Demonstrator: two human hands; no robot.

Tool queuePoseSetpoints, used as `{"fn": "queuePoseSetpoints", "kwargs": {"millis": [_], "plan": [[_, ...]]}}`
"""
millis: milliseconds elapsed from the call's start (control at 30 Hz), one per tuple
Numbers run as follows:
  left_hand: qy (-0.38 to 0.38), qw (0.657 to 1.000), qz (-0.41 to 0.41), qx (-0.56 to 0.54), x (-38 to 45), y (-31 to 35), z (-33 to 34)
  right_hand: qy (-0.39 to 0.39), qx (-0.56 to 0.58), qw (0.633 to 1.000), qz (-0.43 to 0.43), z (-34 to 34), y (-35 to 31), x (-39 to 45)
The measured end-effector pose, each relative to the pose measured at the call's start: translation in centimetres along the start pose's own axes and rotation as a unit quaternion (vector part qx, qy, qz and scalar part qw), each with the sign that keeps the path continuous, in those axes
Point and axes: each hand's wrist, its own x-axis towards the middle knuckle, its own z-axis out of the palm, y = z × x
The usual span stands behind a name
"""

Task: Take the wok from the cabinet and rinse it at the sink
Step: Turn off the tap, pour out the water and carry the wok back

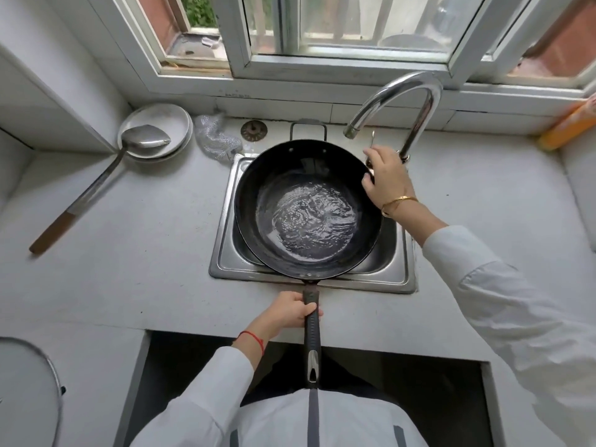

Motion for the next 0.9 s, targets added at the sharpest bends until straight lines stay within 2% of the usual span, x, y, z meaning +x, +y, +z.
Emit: {"fn": "queuePoseSetpoints", "kwargs": {"millis": [67,133,233,333,400,500,567,633,667,700,767,800,833,900], "plan": [[0.003,1.000,0.009,0.006,0.0,-0.3,0.2,-0.004,0.064,0.997,0.040,0.2,-0.7,-3.1],[0.008,1.000,0.015,0.004,0.1,-0.5,0.3,-0.056,0.089,0.991,0.078,1.0,-1.4,-6.3],[0.005,1.000,0.014,-0.020,-0.1,-0.7,0.7,-0.169,0.104,0.973,0.114,2.3,-3.0,-11.9],[0.004,0.999,0.017,-0.037,-0.2,-0.9,0.8,-0.291,0.078,0.947,0.109,4.0,-5.3,-16.4],[0.005,0.999,0.020,-0.035,-0.2,-1.1,0.9,-0.355,0.088,0.924,0.112,5.0,-7.0,-18.7],[0.017,0.999,0.020,-0.034,-0.4,-1.0,1.2,-0.444,0.207,0.857,0.160,6.2,-9.5,-21.1],[0.015,0.999,0.018,-0.048,-0.3,-1.0,1.3,-0.440,0.256,0.841,0.186,7.0,-11.0,-22.2],[0.002,0.999,0.016,-0.051,-0.5,-0.9,1.2,-0.387,0.272,0.851,0.227,8.2,-11.9,-22.8],[-0.005,0.998,0.017,-0.052,-0.5,-1.0,1.1,-0.358,0.297,0.845,0.263,8.8,-12.3,-23.1],[-0.013,0.998,0.021,-0.057,-0.6,-1.0,1.0,-0.331,0.341,0.825,0.305,9.2,-12.7,-23.4],[-0.034,0.997,0.034,-0.068,-0.8,-1.2,1.0,-0.270,0.453,0.757,0.385,9.9,-13.6,-23.9],[-0.042,0.996,0.040,-0.071,-0.8,-1.3,1.0,-0.238,0.496,0.720,0.423,10.1,-14.0,-24.1],[-0.045,0.995,0.045,-0.071,-0.8,-1.5,1.0,-0.212,0.511,0.700,0.452,10.3,-14.4,-24.3],[-0.040,0.995,0.056,-0.075,-0.6,-1.7,1.1,-0.187,0.489,0.712,0.468,10.7,-14.8,-24.6]]}}
